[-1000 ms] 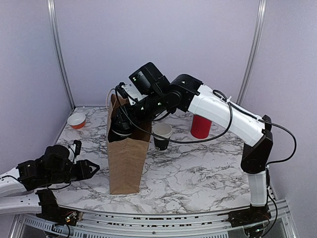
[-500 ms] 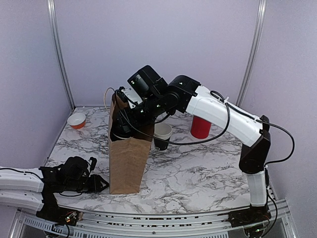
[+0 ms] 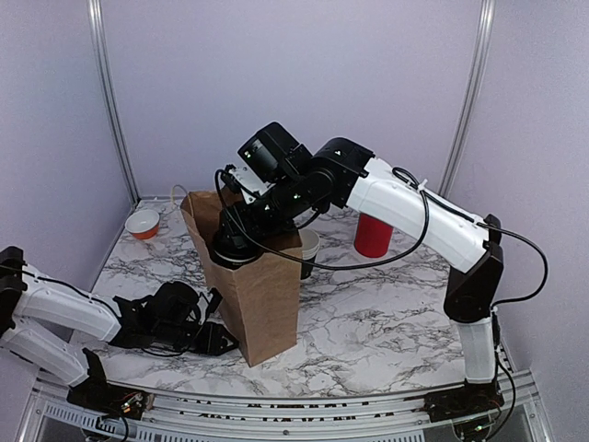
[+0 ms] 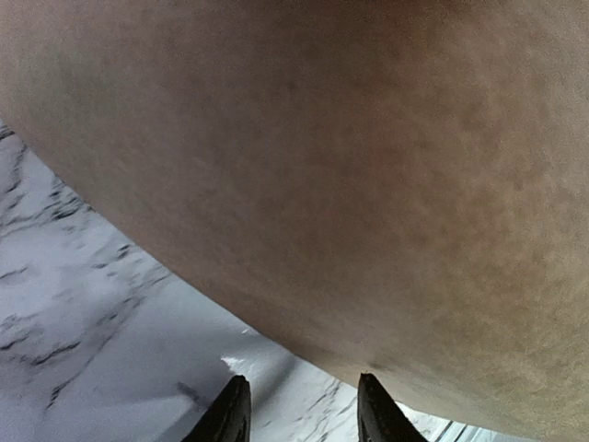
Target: Pack the takeout coffee
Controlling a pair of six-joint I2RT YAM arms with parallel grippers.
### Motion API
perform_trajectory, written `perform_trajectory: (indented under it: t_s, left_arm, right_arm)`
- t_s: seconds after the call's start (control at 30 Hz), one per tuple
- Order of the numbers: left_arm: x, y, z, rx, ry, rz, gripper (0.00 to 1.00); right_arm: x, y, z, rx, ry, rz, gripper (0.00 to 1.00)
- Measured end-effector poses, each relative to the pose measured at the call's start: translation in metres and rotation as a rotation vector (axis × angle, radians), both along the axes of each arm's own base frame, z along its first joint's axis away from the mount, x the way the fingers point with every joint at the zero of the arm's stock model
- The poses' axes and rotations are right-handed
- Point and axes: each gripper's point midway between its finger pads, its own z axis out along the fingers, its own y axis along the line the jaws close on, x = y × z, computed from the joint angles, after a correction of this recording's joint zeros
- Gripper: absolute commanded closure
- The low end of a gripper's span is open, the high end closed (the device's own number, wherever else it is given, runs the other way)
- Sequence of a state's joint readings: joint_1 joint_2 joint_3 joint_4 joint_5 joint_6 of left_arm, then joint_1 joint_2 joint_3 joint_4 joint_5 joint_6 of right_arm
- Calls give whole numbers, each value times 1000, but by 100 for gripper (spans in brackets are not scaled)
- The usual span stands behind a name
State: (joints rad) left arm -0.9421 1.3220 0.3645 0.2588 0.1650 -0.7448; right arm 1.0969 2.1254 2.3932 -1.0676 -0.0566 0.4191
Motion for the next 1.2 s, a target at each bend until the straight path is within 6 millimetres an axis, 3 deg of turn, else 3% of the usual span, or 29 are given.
perform_trajectory:
  t_s: [0.2,0.47,0.7,0.93,1.2]
  left_arm:
    - [1,-40,2,-12,-12,-89,60]
    - [0,-48,8,-36,-20,-110,60]
    - [-1,-47,41,-72,-70,-130,60]
    - [7,-61,106,-163,-215,-178,60]
    - [2,-57,119,-170,-246,-204,60]
  right_arm:
    - [1,-11,-10,-61,5,-22,37]
    - [2,-23,-17,-108,-4,-48,37]
    - [0,-41,-7,-126,-8,-81,37]
    - [-6,-58,-14,-172,19,-99,37]
    - [-9,-67,-29,-221,60,-126,38]
